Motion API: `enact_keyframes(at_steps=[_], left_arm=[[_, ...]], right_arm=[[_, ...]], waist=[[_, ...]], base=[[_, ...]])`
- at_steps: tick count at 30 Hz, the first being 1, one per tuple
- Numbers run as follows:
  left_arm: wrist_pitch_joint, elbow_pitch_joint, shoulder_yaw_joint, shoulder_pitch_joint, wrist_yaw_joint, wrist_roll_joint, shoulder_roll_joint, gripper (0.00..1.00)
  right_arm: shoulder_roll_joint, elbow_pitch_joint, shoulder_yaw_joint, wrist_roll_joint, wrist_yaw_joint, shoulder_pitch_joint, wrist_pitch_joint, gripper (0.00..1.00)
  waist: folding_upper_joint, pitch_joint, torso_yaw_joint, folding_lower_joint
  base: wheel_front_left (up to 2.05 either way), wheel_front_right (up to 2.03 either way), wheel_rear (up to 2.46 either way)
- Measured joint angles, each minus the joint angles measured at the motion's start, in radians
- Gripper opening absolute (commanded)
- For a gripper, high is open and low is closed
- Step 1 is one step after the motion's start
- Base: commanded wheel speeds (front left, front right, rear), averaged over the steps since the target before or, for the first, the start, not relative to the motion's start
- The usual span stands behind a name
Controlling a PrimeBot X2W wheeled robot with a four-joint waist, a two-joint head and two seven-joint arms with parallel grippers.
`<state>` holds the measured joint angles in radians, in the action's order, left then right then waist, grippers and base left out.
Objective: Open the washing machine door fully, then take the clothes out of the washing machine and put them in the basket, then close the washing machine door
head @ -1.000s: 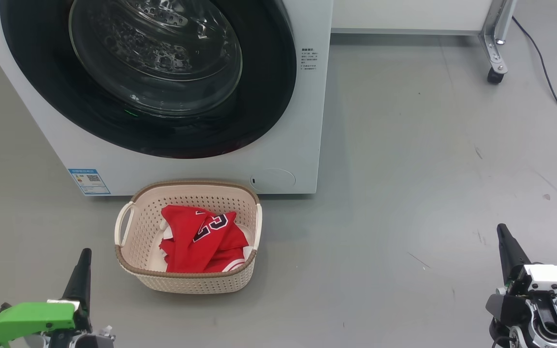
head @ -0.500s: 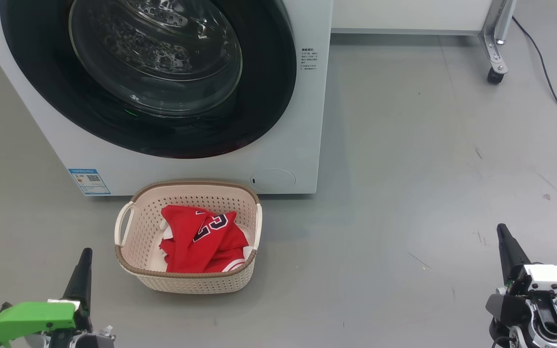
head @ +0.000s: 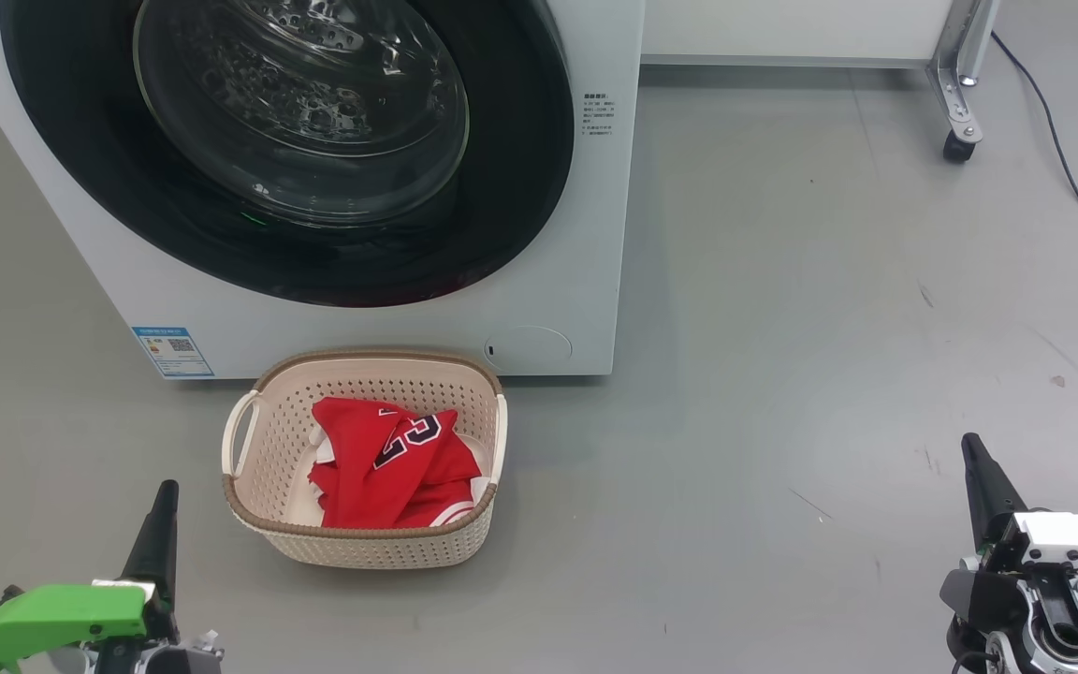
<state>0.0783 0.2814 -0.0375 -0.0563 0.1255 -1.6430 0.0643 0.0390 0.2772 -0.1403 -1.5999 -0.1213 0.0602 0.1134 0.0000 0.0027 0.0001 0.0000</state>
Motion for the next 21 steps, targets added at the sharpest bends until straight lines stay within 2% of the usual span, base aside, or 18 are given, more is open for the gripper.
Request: enact_keyframes(at_steps=[21], left_arm=[[0.0, -0.001, -0.002, 0.0, 0.0, 0.0, -0.001, 0.0]], right_arm=[[0.0, 0.0, 0.0, 0.0, 0.0, 0.0, 0.0, 0.0]], waist=[[0.0, 0.0, 0.0, 0.0]], base=[[0.0, 0.0, 0.0]])
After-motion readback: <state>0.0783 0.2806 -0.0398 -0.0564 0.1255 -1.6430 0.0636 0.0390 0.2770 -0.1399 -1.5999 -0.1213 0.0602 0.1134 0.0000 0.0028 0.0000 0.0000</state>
